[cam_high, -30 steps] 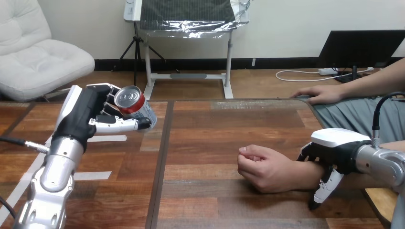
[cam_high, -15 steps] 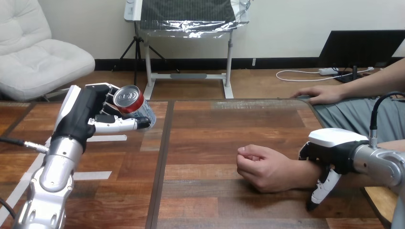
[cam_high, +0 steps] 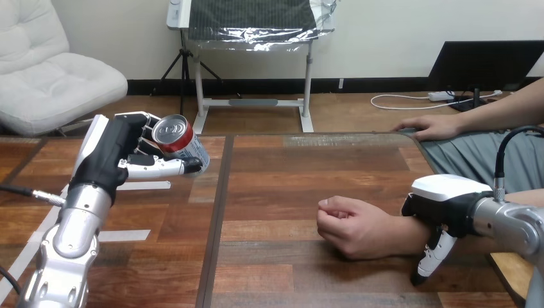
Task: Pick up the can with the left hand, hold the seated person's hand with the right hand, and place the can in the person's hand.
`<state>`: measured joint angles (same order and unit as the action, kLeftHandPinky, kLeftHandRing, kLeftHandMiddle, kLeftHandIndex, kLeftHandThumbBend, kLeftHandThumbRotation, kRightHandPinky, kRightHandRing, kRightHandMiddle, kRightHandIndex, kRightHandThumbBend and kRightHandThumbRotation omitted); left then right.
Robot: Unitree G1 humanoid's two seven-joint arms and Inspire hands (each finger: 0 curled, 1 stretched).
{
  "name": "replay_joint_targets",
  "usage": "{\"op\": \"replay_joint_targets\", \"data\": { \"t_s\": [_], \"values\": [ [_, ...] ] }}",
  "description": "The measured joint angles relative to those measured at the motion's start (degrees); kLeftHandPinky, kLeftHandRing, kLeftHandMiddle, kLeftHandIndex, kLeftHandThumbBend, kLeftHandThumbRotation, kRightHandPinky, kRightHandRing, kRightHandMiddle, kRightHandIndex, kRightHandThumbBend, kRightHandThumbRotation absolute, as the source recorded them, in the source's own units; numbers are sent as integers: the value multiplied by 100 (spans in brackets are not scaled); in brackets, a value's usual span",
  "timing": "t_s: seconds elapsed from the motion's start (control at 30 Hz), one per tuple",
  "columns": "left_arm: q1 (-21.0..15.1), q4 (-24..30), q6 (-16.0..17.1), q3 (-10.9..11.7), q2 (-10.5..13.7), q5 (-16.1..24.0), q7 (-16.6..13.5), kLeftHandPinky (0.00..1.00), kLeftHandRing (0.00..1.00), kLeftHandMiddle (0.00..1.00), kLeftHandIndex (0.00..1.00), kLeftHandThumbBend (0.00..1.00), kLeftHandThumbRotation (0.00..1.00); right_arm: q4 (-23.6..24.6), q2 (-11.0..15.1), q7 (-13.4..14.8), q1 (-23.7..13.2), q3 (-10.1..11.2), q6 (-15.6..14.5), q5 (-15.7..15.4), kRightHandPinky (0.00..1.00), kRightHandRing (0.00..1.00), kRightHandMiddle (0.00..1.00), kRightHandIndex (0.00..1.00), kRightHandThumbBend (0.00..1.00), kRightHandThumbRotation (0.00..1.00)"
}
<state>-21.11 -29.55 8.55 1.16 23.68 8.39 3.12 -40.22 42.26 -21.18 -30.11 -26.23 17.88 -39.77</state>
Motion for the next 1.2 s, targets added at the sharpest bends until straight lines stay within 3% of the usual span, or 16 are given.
{"op": "replay_joint_targets", "data": {
  "t_s": [0.43, 0.87, 1.2],
  "values": [
    [0, 0, 8, -5, -59, -16, 14, 37, 41, 44, 46, 60, 0, -114, -5, 621, 143, 12, 291, -9, 14, 20, 27, 33, 78, 22],
    [-3, -29, 142, -14, -339, -144, 201, 39, 41, 44, 45, 61, 0, -305, -48, 925, 154, 51, 454, 39, 15, 21, 27, 30, 76, 26],
    [-141, -381, 220, -142, -519, -91, 374, 41, 43, 45, 46, 60, 0, -436, -91, 1059, 150, 224, 647, 198, 16, 21, 27, 28, 75, 28]
  ]
}}
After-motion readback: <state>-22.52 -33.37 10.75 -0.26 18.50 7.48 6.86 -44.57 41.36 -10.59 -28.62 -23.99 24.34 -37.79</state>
